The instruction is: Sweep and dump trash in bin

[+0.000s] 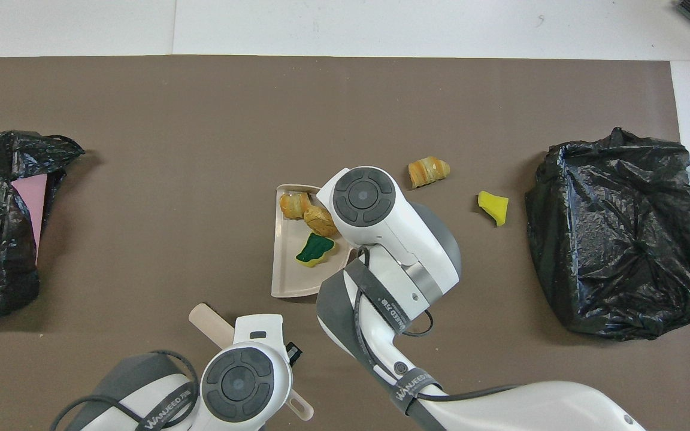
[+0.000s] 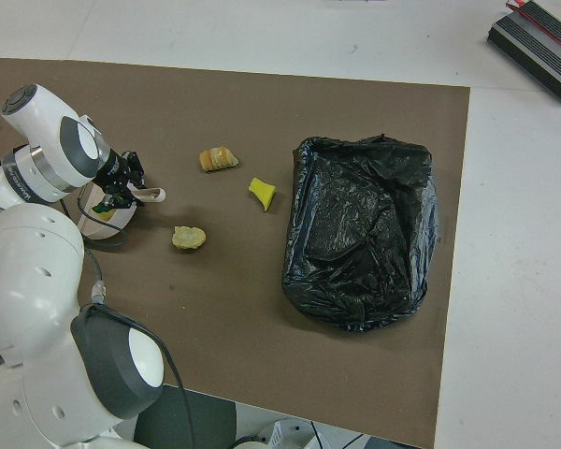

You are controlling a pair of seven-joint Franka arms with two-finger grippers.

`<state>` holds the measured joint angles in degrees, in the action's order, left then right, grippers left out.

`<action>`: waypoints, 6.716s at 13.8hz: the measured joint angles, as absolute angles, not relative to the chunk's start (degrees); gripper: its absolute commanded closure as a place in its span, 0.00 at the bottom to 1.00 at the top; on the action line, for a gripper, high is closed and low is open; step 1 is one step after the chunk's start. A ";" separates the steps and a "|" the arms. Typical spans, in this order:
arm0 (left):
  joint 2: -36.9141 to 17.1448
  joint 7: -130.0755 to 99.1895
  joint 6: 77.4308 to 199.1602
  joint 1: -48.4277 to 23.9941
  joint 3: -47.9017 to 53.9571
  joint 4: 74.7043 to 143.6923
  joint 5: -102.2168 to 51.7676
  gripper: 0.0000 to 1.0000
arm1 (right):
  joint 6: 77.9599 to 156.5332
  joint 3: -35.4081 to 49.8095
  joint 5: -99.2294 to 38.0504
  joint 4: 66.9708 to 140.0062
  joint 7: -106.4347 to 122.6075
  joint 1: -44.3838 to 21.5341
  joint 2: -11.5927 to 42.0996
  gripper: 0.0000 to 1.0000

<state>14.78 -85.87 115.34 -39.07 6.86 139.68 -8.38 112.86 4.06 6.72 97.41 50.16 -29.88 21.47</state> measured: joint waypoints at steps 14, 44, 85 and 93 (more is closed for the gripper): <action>17.64 -91.65 122.71 -44.26 6.68 147.53 -13.17 1.00 | 112.85 4.06 6.72 97.44 50.14 -29.88 21.45 1.00; 5.50 -32.85 128.96 -33.57 5.69 138.76 -8.27 1.00 | 112.86 3.95 7.25 97.64 53.15 -29.50 21.31 1.00; 8.92 -34.75 126.63 -19.23 5.74 127.19 -5.90 0.00 | 125.84 3.77 22.11 115.09 118.36 23.45 -1.59 1.00; 5.01 -12.28 111.04 -2.22 5.63 109.98 -5.93 0.00 | 126.57 3.96 36.57 116.60 107.81 19.17 -3.58 1.00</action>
<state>5.01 -12.28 111.04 -2.22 5.63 109.98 -5.93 126.57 3.96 36.57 116.60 107.81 19.17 -3.58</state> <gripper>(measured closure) 0.000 0.683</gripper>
